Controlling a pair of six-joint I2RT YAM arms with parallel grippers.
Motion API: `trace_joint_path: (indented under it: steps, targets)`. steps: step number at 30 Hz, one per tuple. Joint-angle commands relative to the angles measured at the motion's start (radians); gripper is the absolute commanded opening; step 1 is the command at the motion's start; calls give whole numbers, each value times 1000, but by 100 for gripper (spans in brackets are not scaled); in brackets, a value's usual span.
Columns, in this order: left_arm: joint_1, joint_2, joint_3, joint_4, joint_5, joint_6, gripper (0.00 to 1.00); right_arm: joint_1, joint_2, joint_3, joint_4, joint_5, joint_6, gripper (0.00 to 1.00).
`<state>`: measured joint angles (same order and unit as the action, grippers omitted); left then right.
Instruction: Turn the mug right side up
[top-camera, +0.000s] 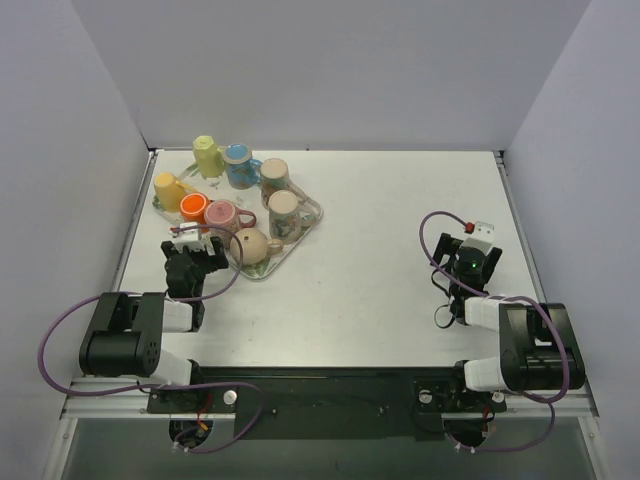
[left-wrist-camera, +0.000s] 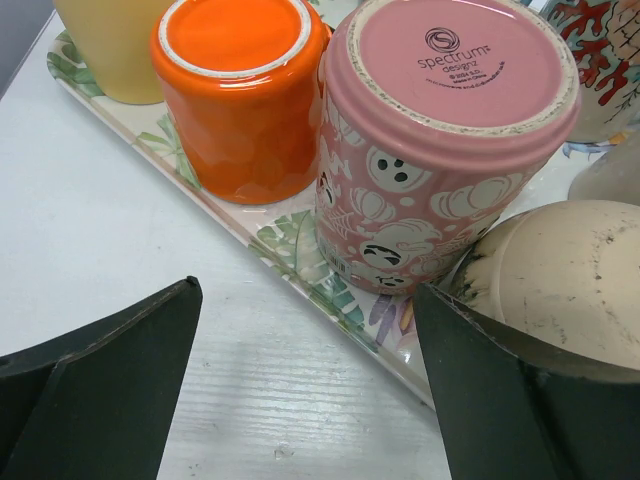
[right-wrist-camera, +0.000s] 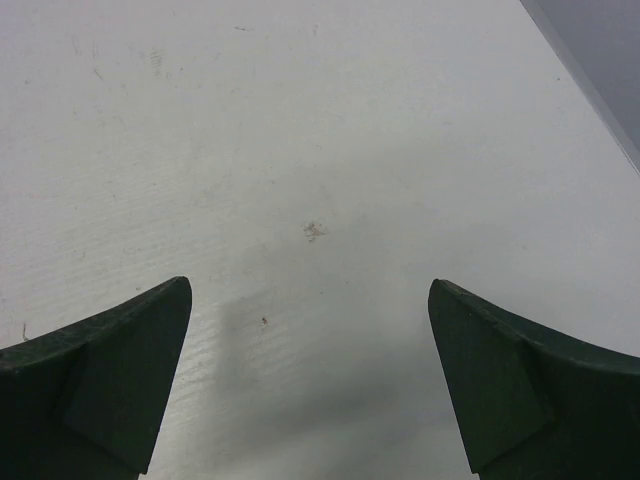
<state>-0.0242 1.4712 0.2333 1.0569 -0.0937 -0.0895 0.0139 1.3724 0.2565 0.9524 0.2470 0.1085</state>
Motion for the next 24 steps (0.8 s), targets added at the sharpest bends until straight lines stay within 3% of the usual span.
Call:
trace_joint_path:
  steps: [1, 3, 5, 7, 12, 14, 20, 22, 23, 24]
  targets:
    - [-2, -5, 31, 25, -8, 7, 98, 3, -18, 29, 25, 15, 19, 100]
    - [-2, -3, 31, 25, -6, 7, 98, 3, -73, 78, -79, 40, 31, 100]
    - [-2, -5, 31, 23, -6, 7, 98, 3, -125, 157, -322, 98, 57, 100]
    - [-2, -3, 31, 23, -3, 7, 98, 3, -166, 230, -456, 74, 88, 100]
    - [10, -37, 47, -20, 64, 16, 98, 47, -275, 365, -673, -3, 178, 99]
    - [55, -109, 92, -148, 93, -21, 98, 95, -318, 379, -711, 26, 130, 99]
    - [223, -330, 124, -363, 394, -30, 98, 135, -366, 405, -782, 15, 137, 98]
    - [266, -400, 168, -487, 507, 2, 98, 138, -357, 418, -816, -17, 140, 97]
    - [302, -410, 242, -635, 561, 14, 98, 138, -352, 431, -826, -21, 141, 97]
    - [316, -404, 298, -716, 685, 70, 99, 139, -346, 434, -845, -23, 142, 96]
